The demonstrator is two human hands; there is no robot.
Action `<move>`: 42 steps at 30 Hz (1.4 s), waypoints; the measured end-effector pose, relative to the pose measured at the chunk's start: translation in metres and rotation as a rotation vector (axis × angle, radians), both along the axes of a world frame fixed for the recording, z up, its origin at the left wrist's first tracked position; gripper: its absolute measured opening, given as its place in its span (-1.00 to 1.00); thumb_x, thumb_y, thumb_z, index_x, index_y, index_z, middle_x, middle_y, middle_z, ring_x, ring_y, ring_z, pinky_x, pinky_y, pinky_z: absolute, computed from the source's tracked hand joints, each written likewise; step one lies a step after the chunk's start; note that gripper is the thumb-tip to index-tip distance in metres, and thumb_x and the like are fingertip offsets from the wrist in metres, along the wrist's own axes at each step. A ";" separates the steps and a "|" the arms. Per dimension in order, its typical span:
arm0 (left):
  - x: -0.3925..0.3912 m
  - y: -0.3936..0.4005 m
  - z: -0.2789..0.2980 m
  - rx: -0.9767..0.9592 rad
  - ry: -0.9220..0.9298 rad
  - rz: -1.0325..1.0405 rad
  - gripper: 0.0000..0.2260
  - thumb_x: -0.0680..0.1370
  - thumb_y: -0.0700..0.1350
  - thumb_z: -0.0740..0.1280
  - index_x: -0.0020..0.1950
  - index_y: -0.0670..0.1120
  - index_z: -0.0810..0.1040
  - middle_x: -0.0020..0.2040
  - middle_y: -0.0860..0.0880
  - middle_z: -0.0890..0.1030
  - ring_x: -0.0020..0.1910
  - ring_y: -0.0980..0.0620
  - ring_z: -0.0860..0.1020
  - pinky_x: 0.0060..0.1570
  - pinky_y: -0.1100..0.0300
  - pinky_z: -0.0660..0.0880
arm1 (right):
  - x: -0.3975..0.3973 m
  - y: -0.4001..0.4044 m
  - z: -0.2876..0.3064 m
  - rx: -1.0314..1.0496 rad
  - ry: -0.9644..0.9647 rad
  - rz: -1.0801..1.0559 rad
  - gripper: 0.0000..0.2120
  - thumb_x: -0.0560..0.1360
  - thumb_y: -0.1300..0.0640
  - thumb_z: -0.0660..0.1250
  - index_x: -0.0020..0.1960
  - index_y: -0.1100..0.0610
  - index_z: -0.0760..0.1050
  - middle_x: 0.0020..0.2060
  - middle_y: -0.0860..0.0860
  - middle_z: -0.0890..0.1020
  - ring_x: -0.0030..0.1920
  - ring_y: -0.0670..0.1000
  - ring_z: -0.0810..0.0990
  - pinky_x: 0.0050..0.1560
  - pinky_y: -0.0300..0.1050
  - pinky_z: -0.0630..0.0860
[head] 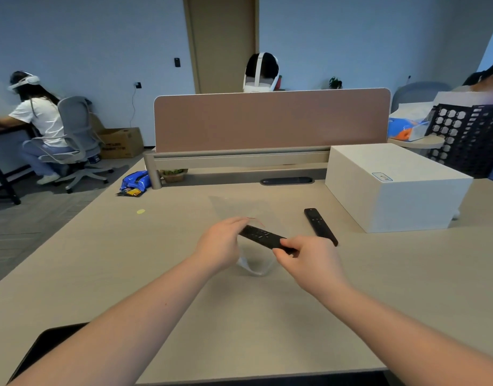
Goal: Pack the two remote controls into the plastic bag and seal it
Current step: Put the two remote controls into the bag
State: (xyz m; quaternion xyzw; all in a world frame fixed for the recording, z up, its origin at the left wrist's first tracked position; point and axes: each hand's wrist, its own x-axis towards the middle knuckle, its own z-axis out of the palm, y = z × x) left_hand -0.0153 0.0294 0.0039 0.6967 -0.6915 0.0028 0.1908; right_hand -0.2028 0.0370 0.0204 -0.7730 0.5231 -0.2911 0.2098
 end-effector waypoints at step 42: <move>0.022 -0.001 -0.025 0.109 -0.001 -0.007 -0.43 0.45 -0.32 0.11 0.40 0.11 0.32 0.47 0.21 0.30 0.40 0.08 0.37 0.27 0.16 0.43 | 0.065 -0.064 -0.058 0.059 0.118 0.154 -0.65 0.50 0.27 0.17 0.20 0.06 0.57 0.16 0.05 0.65 0.21 0.12 0.56 0.16 -0.10 0.49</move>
